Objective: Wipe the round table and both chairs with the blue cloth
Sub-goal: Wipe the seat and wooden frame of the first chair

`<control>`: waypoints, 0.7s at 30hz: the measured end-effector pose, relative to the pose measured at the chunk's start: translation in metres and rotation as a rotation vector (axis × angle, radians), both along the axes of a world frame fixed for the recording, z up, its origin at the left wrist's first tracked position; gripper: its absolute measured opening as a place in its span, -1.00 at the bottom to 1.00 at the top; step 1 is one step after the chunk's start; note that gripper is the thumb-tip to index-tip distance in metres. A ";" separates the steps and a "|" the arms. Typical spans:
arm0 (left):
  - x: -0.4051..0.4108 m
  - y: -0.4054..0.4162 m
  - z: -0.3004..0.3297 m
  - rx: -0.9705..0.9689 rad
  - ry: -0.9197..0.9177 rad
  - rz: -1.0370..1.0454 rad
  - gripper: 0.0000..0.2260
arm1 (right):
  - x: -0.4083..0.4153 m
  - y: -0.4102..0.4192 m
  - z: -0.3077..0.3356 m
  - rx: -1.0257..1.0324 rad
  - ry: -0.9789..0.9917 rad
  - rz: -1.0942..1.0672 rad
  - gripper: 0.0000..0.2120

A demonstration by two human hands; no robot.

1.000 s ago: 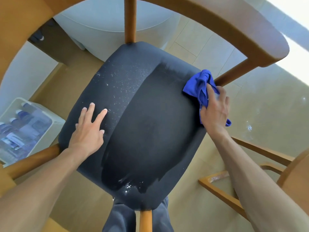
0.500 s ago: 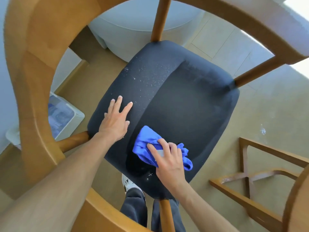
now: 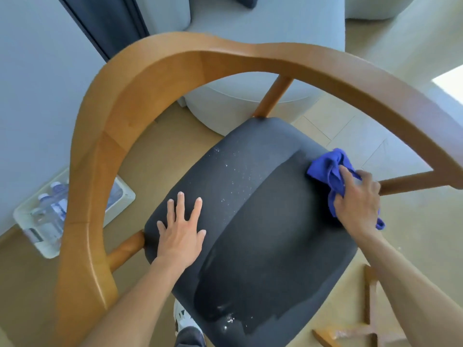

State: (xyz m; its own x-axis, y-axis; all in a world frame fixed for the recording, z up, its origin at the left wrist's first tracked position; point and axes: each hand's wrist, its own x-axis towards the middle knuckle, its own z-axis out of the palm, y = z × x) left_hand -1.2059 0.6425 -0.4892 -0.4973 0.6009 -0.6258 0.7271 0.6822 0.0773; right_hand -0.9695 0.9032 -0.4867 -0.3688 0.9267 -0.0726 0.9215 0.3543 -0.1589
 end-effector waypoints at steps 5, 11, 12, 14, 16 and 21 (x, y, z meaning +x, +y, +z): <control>0.001 -0.001 -0.007 0.019 -0.008 0.024 -0.35 | -0.051 0.028 -0.010 -0.078 0.145 -0.204 -0.50; 0.002 -0.001 -0.009 0.030 -0.025 0.046 -0.35 | -0.123 -0.021 -0.016 -0.074 0.163 -0.123 -0.46; 0.002 0.000 -0.008 0.036 -0.036 0.052 -0.34 | -0.136 -0.038 -0.017 -0.078 0.175 -0.071 -0.45; 0.001 -0.001 -0.007 0.089 -0.069 0.086 -0.33 | -0.160 -0.086 -0.018 -0.112 0.247 0.095 -0.42; -0.004 -0.002 -0.003 0.237 -0.122 0.252 -0.36 | -0.171 -0.141 -0.019 -0.160 0.279 0.299 -0.43; -0.011 0.001 0.013 0.473 -0.106 0.732 -0.65 | -0.161 -0.187 -0.021 -0.181 0.266 0.589 -0.42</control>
State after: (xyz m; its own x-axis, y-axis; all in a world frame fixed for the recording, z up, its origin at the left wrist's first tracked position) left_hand -1.2164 0.6434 -0.4763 -0.8127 0.3617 -0.4569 0.0920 0.8538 0.5123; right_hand -1.1310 0.7159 -0.5073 -0.8359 0.5470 -0.0447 0.5039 0.7326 -0.4577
